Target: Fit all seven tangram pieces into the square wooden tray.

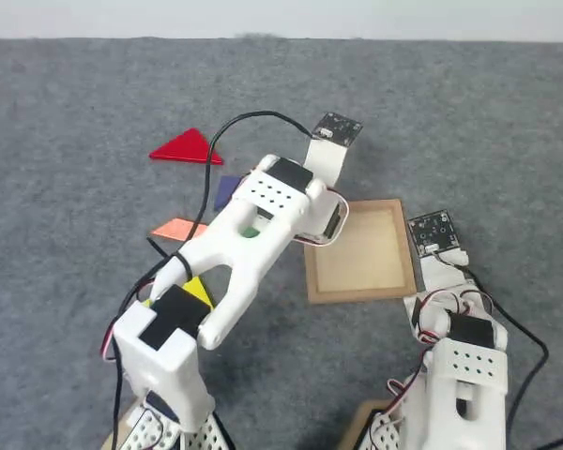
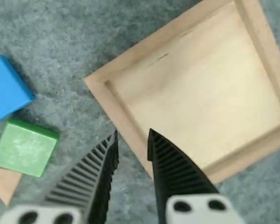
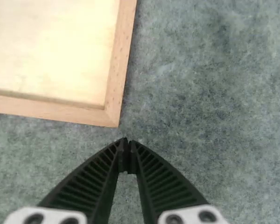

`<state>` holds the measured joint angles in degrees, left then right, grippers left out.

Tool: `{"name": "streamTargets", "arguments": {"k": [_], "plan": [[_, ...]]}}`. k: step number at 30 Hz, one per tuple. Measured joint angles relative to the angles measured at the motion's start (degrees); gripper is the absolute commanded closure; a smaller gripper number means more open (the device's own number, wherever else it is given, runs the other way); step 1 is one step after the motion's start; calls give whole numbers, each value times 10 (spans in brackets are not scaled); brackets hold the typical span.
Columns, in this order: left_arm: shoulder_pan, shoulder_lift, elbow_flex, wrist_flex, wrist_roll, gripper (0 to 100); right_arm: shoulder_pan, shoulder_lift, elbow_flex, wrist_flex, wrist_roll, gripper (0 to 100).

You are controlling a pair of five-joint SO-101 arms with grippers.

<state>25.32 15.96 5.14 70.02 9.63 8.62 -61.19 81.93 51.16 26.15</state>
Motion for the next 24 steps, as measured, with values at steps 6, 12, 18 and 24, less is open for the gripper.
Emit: {"name": "streamTargets", "arguments": {"k": [6, 12, 18, 24], "plan": [[-115, -51, 0, -23, -32, 795, 0, 0, 0, 0, 0, 989], [-301, -53, 0, -116, -13, 778, 0, 0, 0, 0, 0, 989], [-328, 22, -46, -171, 94, 679, 0, 0, 0, 0, 0, 989], [-337, 152, -160, -174, 218, 673, 0, 0, 0, 0, 0, 989]]}}
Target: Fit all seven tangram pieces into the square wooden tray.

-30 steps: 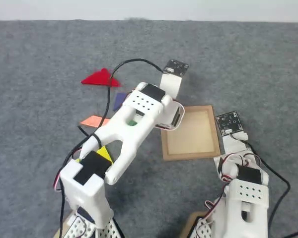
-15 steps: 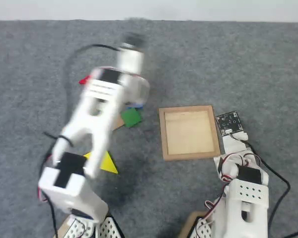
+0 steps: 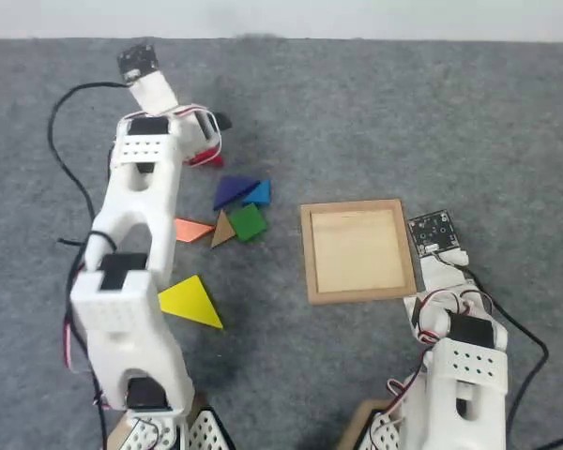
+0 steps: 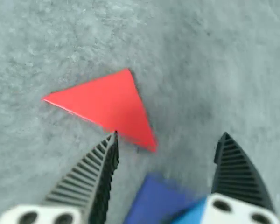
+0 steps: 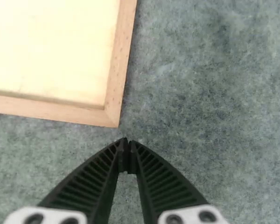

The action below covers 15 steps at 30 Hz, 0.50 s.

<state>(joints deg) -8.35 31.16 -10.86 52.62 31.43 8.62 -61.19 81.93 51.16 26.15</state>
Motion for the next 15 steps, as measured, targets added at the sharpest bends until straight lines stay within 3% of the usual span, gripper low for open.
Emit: {"name": "streamTargets", "arguments": {"k": [6, 15], "plan": [[-36, 115, -122, 0, 111, 673, 0, 0, 0, 0, 0, 989], [-39, 291, -354, 81, 117, 674, 0, 0, 0, 0, 0, 989]]}}
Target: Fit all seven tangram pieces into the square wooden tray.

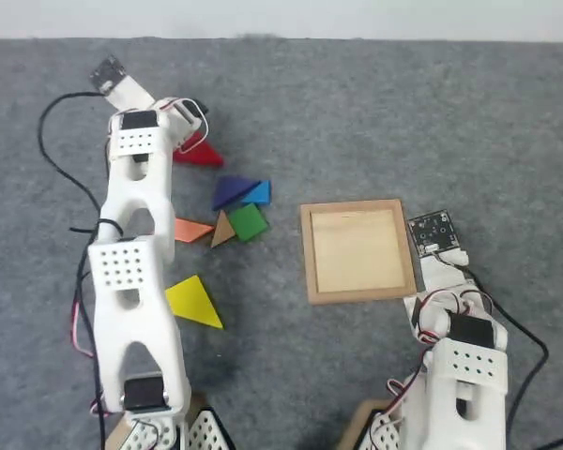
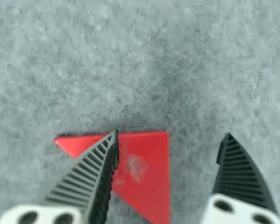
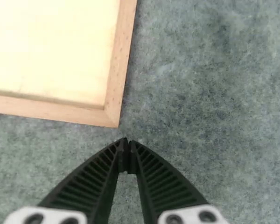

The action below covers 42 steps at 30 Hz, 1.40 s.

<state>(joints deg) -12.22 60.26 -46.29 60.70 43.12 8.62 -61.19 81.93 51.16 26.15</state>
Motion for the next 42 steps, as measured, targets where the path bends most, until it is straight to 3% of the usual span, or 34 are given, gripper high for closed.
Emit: {"name": "streamTargets", "arguments": {"k": [7, 12, 18, 24, 31, 42], "plan": [[0, 147, -274, 145, -47, 728, 0, 0, 0, 0, 0, 989], [-4, 229, -416, 182, -135, 756, 0, 0, 0, 0, 0, 989], [-1, 253, -440, 231, -274, 754, 0, 0, 0, 0, 0, 989], [18, 233, -448, 344, -415, 757, 0, 0, 0, 0, 0, 989], [34, 130, -293, 368, -583, 757, 0, 0, 0, 0, 0, 989], [83, -247, 283, 376, -748, 757, 0, 0, 0, 0, 0, 989]]}}
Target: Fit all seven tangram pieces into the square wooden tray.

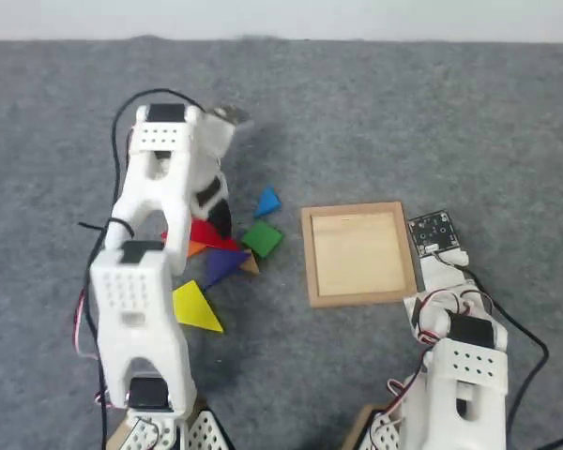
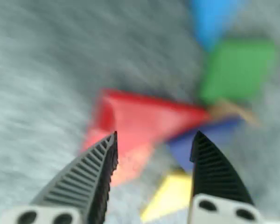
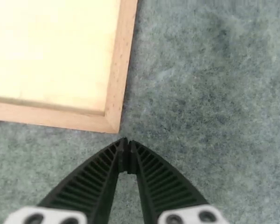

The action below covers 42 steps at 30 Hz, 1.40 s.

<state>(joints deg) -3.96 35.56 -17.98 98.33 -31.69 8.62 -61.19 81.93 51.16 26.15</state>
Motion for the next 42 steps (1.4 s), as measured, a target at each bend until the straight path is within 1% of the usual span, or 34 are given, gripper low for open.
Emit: {"name": "streamTargets", "arguments": {"k": [3, 6, 9, 10, 12, 13, 17, 20, 22, 25, 27, 30, 33, 36, 42], "plan": [[15, -85, 92, 0, -36, 758, 0, 0, 0, 0, 0, 989], [11, -160, 113, 1, -62, 758, 0, 0, 0, 0, 0, 989], [13, -233, 120, 1, -62, 758, 0, 0, 0, 0, 0, 989], [14, -251, 127, -2, -42, 758, 0, 0, 0, 0, 0, 989], [11, -268, 149, -23, 31, 754, 0, 0, 0, 0, 0, 989], [5, -268, 164, -46, 80, 754, 0, 0, 0, 0, 0, 989], [-17, -242, 219, -146, 315, 754, 0, 0, 0, 0, 0, 989], [-8, -174, 222, -169, 469, 754, 0, 0, 0, 0, 0, 989], [-4, -120, 218, -171, 538, 754, 0, 0, 0, 0, 0, 989], [2, -62, 175, -169, 578, 754, 0, 0, 0, 0, 0, 989], [-8, -25, 123, -156, 608, 754, 0, 0, 0, 0, 0, 989], [-31, 25, 51, -121, 635, 754, 0, 0, 0, 0, 0, 989], [-52, 69, -15, -76, 640, 753, 0, 0, 0, 0, 0, 989], [-55, 100, -58, -20, 638, 753, 0, 0, 0, 0, 0, 989], [-48, 106, -54, -2, 629, 753, 0, 0, 0, 0, 0, 989]]}}
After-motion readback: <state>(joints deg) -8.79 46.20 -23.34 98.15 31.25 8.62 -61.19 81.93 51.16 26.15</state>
